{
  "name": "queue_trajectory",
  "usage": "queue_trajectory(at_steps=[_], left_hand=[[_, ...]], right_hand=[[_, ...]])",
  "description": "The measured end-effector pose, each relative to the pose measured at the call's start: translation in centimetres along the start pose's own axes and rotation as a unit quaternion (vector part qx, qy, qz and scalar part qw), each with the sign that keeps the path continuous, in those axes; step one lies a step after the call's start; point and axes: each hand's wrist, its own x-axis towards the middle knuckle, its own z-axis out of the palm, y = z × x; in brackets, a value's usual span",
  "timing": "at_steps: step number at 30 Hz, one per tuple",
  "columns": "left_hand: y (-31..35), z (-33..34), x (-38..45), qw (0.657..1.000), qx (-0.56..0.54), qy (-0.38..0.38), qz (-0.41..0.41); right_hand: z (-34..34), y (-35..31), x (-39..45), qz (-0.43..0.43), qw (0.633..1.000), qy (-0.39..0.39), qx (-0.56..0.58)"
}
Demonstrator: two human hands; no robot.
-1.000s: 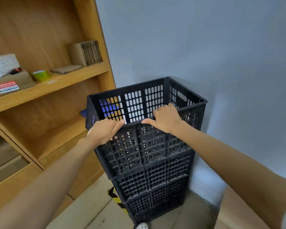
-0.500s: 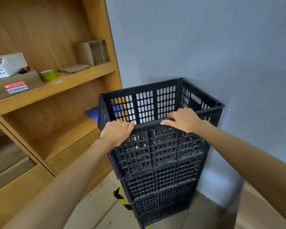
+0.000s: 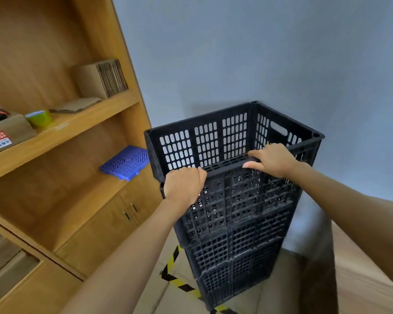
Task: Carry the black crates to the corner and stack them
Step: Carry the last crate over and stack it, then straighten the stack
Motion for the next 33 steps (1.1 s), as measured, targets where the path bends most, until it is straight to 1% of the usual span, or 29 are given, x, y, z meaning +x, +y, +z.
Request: queue_trajectory(at_steps=[3, 9, 11, 14, 16, 19, 22, 26, 30, 33], left_hand=[[-0.5, 1.0, 0.2, 0.999, 0.006, 0.025, 0.028], [-2.1, 2.1, 0.1, 0.997, -0.005, 0.061, 0.053], [-3.2, 2.8, -0.1, 0.996, -0.004, 0.074, 0.056], [-5.5, 4.3, -0.3, 0.994, -0.002, 0.103, 0.037], [-7.1, 5.3, -0.1, 0.990, -0.035, 0.131, 0.039], [-9.7, 6.7, 0.4, 0.982, -0.091, 0.153, 0.057], [-12.0, 8.0, 0.2, 0.975, -0.156, 0.154, 0.046], [-12.8, 8.6, -0.4, 0.971, -0.154, 0.178, 0.033], [-11.8, 8.1, -1.2, 0.977, -0.125, 0.171, -0.005], [-11.1, 7.7, -1.7, 0.993, -0.051, 0.104, -0.024]], right_hand=[[-0.5, -0.9, -0.6, 0.019, 1.000, 0.001, -0.011], [-1.3, -3.2, -0.9, 0.057, 0.998, -0.005, -0.025], [-1.4, -4.5, -0.8, 0.073, 0.997, -0.003, -0.033], [-1.6, -7.0, -0.9, 0.098, 0.994, 0.002, -0.042], [-1.9, -8.7, -0.8, 0.115, 0.992, 0.001, -0.044], [-2.1, -11.5, -0.2, 0.136, 0.990, -0.003, -0.040], [-2.1, -14.1, 0.2, 0.142, 0.989, 0.001, -0.044], [-2.3, -15.7, 0.1, 0.150, 0.988, -0.001, -0.041], [-2.6, -15.3, 0.0, 0.133, 0.991, -0.010, -0.030], [-2.9, -14.8, -0.2, 0.097, 0.995, -0.023, -0.025]])
